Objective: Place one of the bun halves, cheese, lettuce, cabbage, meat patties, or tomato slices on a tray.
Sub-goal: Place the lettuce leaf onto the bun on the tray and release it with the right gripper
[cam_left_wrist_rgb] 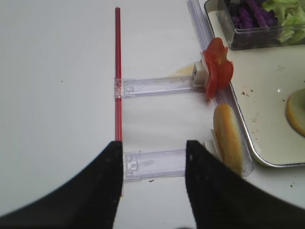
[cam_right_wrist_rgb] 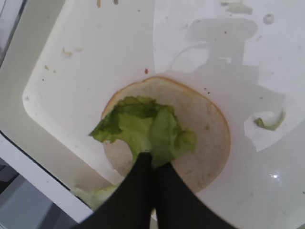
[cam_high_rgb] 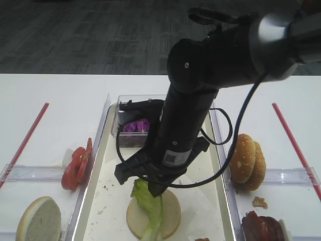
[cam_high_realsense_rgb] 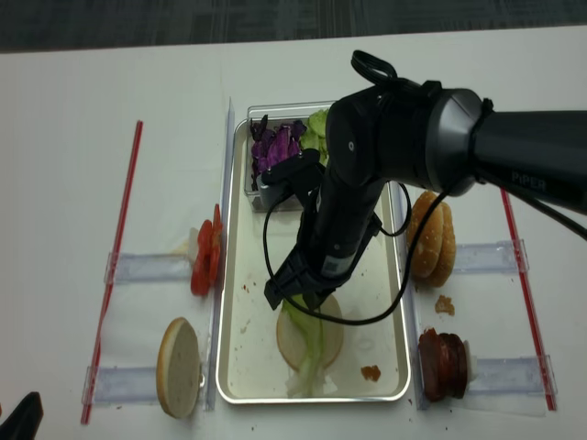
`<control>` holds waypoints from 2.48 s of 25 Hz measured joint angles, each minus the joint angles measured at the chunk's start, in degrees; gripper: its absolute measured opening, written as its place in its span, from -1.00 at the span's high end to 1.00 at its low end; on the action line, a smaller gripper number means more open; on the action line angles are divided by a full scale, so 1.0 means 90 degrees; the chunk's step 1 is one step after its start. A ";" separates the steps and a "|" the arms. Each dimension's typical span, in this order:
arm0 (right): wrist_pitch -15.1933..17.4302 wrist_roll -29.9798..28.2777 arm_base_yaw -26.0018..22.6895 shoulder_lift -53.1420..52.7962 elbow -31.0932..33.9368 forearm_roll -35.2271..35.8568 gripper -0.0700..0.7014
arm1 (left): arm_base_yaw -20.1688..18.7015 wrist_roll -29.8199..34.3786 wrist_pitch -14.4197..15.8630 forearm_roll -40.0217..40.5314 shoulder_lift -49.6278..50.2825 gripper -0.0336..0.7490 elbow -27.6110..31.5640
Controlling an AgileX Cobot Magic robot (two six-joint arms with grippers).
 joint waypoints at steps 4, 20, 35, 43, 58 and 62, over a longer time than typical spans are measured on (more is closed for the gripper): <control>-0.0038 -0.0103 0.0000 0.0028 0.0000 0.0152 0.73 | 0.0000 0.0000 0.0000 0.0000 0.0000 0.16 0.0000; -0.0170 -0.0318 0.0013 0.0139 0.0015 0.0118 0.73 | 0.0000 0.0000 0.0000 0.0000 0.0000 0.16 0.0000; -0.0341 -0.0318 0.0013 0.0141 0.0015 -0.0074 0.46 | 0.0000 -0.0190 0.0000 0.0051 0.0000 0.16 0.0000; -0.0341 -0.0123 0.0013 0.0141 0.0015 -0.0166 -0.36 | 0.0000 -0.0190 0.0000 0.0051 0.0000 0.16 0.0000; 0.1060 0.0750 0.0013 0.0178 -0.1154 -0.1246 -0.33 | 0.0000 -0.0190 0.0000 0.0075 0.0000 0.16 0.0000; 0.1692 0.0796 0.0013 0.0178 -0.1703 -0.1402 -0.33 | 0.0000 -0.0190 0.0000 0.0075 0.0000 0.16 0.0000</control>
